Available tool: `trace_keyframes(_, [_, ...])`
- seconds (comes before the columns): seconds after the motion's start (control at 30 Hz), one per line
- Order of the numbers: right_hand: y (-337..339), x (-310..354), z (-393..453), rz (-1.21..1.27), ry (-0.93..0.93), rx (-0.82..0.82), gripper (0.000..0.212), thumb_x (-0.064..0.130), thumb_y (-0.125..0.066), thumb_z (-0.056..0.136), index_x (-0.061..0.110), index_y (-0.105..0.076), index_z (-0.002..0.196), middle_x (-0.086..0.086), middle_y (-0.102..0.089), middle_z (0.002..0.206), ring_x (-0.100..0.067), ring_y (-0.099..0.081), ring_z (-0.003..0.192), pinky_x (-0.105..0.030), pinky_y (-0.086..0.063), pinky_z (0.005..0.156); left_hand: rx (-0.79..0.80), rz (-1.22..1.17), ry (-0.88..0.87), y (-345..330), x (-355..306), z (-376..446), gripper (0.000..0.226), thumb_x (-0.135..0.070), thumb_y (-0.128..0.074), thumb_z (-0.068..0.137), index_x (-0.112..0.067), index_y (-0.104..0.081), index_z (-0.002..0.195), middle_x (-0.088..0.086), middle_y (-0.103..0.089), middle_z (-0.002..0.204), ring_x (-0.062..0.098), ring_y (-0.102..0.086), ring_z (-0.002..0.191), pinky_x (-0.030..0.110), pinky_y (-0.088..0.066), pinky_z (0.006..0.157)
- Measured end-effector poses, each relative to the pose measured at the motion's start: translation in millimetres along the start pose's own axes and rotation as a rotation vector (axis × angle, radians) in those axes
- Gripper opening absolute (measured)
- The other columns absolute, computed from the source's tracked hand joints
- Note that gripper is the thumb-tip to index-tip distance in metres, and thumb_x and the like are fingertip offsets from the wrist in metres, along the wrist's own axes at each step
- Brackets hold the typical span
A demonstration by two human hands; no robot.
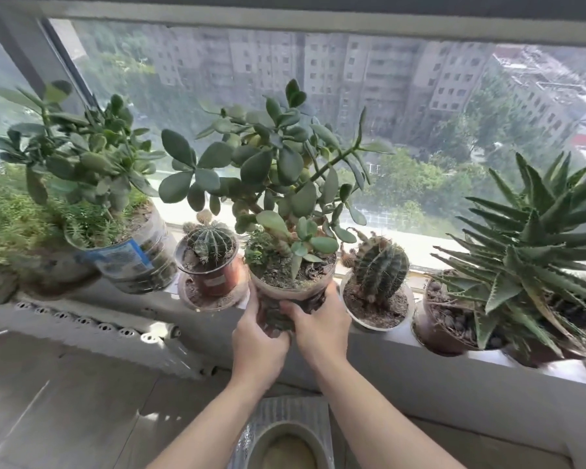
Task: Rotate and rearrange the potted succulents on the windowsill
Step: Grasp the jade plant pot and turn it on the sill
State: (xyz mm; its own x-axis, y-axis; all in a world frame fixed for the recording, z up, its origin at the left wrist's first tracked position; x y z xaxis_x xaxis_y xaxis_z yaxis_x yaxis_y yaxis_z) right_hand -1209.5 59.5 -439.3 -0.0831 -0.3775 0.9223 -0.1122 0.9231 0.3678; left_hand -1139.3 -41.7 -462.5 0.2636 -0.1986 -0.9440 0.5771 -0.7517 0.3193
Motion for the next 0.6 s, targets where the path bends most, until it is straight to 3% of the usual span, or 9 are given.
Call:
trace_keyframes(0.1, [-0.9,-1.4,1.7,-0.013,0.006,0.002,0.044,0.028,-0.081,0.065,0.023,-0.055,0.101,0.018,-0.061,0.084,-0.014,-0.063,0.089,-0.025,-0.047,0.073,-0.020,0.003,-0.023,-4.3,-6.3,-3.4,0.085,-0.030,-0.070,0.069,-0.041,-0.035,0.146,-0.043,-0.066,0.090,-0.017,-0.064,0.086,0.004,-0.049,0.072])
trace_keyframes(0.23, [1.6,-2.2,2.8,-0.039,0.029,0.011,0.042,0.027,-0.080,0.067,0.022,-0.055,0.100,0.022,-0.057,0.078,-0.010,-0.059,0.081,-0.018,-0.042,0.064,-0.055,-0.032,-0.029,-11.1,-11.9,-7.1,0.084,-0.028,-0.071,0.072,-0.035,-0.036,0.148,-0.055,-0.058,0.087,-0.027,-0.058,0.085,-0.006,-0.040,0.067])
trace_keyframes(0.33, [3.5,-2.5,3.0,-0.039,0.030,0.024,0.042,0.026,-0.080,0.067,0.021,-0.055,0.100,0.022,-0.058,0.078,-0.009,-0.057,0.079,-0.018,-0.041,0.064,-0.048,-0.029,-0.020,-11.7,-8.7,-7.0,0.086,-0.026,-0.072,0.070,-0.036,-0.036,0.147,-0.050,-0.062,0.088,-0.021,-0.062,0.085,-0.001,-0.046,0.071])
trace_keyframes(0.43, [4.9,-1.0,3.5,-0.058,0.009,0.053,0.044,0.028,-0.081,0.068,0.019,-0.054,0.101,0.016,-0.059,0.082,-0.010,-0.057,0.080,-0.023,-0.042,0.069,-0.028,-0.017,0.019,-9.5,-1.5,-2.9,0.086,-0.023,-0.072,0.067,-0.040,-0.038,0.144,-0.028,-0.073,0.091,-0.007,-0.068,0.091,0.020,-0.055,0.083])
trace_keyframes(0.53, [11.5,2.0,3.8,-0.108,-0.028,0.154,0.046,0.029,-0.080,0.071,0.015,-0.054,0.106,0.010,-0.059,0.089,-0.011,-0.054,0.084,-0.022,-0.039,0.072,0.007,0.046,0.047,-4.6,-3.4,-2.3,0.089,-0.016,-0.073,0.065,-0.040,-0.038,0.144,-0.028,-0.070,0.094,-0.007,-0.066,0.095,0.015,-0.052,0.082])
trace_keyframes(0.6, [20.4,5.8,2.3,-0.197,-0.057,0.276,0.039,0.029,-0.078,0.071,0.014,-0.061,0.103,0.004,-0.064,0.091,-0.014,-0.058,0.086,-0.023,-0.041,0.071,0.045,0.051,0.096,2.4,-7.2,-2.4,0.088,-0.010,-0.072,0.066,-0.038,-0.040,0.143,-0.023,-0.071,0.105,0.004,-0.067,0.104,0.023,-0.051,0.091])
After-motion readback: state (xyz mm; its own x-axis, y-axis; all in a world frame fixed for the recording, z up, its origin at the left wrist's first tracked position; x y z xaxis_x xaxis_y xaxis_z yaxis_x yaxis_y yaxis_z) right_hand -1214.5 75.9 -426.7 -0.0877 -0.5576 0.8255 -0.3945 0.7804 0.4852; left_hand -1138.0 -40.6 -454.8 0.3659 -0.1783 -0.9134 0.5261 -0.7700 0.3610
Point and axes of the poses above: each hand's wrist, its own z-axis towards the middle knuckle, its own y-axis out of the back of the hand, x = y × z, the point moved 3 cm from there along z, towards the middle knuckle
